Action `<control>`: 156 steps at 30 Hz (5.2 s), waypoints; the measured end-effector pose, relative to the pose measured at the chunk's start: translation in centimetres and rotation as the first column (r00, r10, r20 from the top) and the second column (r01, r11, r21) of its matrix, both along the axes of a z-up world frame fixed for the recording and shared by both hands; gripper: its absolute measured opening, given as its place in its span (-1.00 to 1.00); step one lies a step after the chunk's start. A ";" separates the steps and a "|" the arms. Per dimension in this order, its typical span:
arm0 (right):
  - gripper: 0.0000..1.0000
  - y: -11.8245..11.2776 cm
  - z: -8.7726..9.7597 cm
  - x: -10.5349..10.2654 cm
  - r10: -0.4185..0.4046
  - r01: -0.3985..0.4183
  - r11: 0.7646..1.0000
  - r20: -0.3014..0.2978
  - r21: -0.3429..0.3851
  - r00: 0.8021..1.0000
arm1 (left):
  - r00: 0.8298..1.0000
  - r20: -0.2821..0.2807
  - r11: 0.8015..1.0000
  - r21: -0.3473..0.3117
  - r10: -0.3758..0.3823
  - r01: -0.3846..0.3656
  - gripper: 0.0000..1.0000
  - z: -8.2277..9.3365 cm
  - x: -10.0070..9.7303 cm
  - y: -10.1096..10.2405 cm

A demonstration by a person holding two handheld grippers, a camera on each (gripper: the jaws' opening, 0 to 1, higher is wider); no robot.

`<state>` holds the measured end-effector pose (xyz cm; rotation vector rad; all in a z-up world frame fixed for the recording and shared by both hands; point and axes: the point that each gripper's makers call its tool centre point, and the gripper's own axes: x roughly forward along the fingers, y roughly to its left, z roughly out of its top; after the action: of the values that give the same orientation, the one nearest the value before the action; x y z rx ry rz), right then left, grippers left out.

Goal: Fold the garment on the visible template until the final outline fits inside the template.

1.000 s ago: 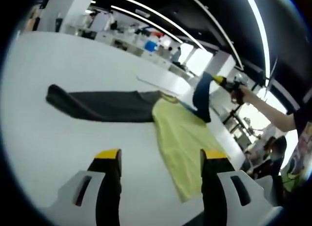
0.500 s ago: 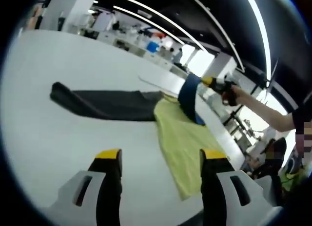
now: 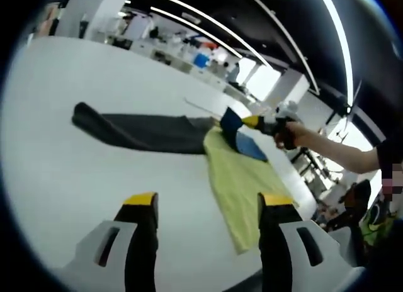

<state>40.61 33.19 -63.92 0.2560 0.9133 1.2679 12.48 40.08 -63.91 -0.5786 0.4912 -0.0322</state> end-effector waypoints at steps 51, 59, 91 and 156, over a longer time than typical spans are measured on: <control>-0.17 1.2 -4.5 -1.6 0.163 -0.141 0.982 0.177 -0.128 0.971 | 0.996 0.008 0.996 0.008 0.083 -0.083 0.20 0.5 -1.3 3.4; -0.01 -2.3 -3.7 -0.5 0.157 -0.131 0.982 0.214 -0.134 0.964 | 0.993 0.015 0.992 -0.031 0.121 -0.120 0.17 0.0 -0.8 5.3; 0.76 -15.5 -0.9 0.6 0.022 0.010 0.993 0.263 -0.119 0.965 | 0.994 -0.007 0.993 0.047 0.112 -0.111 0.21 -0.6 2.3 10.6; 0.82 -28.8 -2.2 -4.6 -0.141 0.172 0.965 0.163 -0.197 0.977 | 0.891 -0.127 0.895 -0.048 0.436 -0.444 -0.97 -6.2 4.9 22.0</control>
<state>36.05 4.43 -66.15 0.0644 0.8741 1.0211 17.39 62.08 -70.13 -0.7595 0.4606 0.4208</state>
